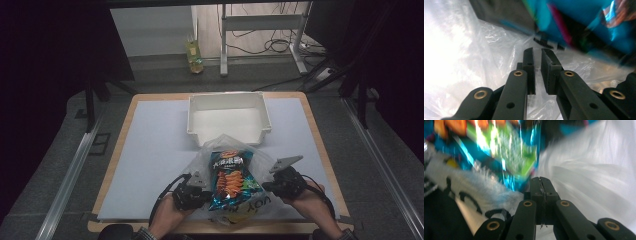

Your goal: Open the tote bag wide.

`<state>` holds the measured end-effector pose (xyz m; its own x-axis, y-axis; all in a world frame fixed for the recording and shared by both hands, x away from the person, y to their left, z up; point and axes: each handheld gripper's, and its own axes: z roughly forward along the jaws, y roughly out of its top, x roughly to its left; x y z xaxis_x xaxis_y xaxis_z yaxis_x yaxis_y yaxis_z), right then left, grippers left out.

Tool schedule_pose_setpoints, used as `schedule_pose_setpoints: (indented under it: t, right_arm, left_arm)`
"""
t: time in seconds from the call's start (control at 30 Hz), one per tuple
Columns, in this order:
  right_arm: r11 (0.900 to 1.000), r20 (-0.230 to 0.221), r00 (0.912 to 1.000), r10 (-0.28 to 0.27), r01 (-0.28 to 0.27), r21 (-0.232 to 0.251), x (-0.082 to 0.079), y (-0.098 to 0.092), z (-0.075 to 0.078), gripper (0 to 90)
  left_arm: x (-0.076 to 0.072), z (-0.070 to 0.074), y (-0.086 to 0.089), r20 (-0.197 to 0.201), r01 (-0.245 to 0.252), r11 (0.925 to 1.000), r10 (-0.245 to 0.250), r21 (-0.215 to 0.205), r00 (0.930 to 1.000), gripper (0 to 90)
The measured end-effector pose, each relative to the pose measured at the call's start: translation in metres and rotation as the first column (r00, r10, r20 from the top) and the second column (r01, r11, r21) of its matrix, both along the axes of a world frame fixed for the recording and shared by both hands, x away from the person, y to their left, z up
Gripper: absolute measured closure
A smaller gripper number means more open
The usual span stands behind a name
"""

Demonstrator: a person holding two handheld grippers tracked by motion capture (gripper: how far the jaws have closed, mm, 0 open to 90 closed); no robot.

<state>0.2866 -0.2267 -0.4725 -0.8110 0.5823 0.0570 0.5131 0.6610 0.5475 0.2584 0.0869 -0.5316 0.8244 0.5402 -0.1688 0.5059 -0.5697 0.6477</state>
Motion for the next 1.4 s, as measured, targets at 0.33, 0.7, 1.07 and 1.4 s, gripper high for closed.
schedule_pose_setpoints:
  t: [0.33, 0.7, 1.07, 1.4]
  right_arm:
    - [1.000, -0.038, 0.9991, -0.018, 0.018, -0.007, -0.032, -0.024, -0.026, 88.4]
    - [0.996, -0.017, 0.9972, -0.073, 0.074, 0.051, 0.020, -0.028, -0.038, 88.1]
    - [0.971, -0.047, 0.9787, -0.200, 0.204, 0.121, 0.057, -0.062, -0.040, 88.7]
    - [0.974, -0.012, 0.9861, -0.165, 0.165, 0.155, 0.045, -0.049, -0.017, 87.9]
  left_arm:
    - [0.000, 0.000, 0.006, -0.025, -0.016, 0.9998, 0.016, -0.014, 0.9995, 80.5]
    - [0.028, 0.002, 0.024, 0.015, -0.154, 0.9876, 0.154, 0.030, 0.9880, 81.4]
    - [0.063, -0.002, 0.082, -0.045, -0.340, 0.9405, 0.340, 0.012, 0.9395, 86.4]
    - [0.051, 0.030, 0.053, -0.017, -0.206, 0.9769, 0.206, -0.057, 0.9785, 79.6]
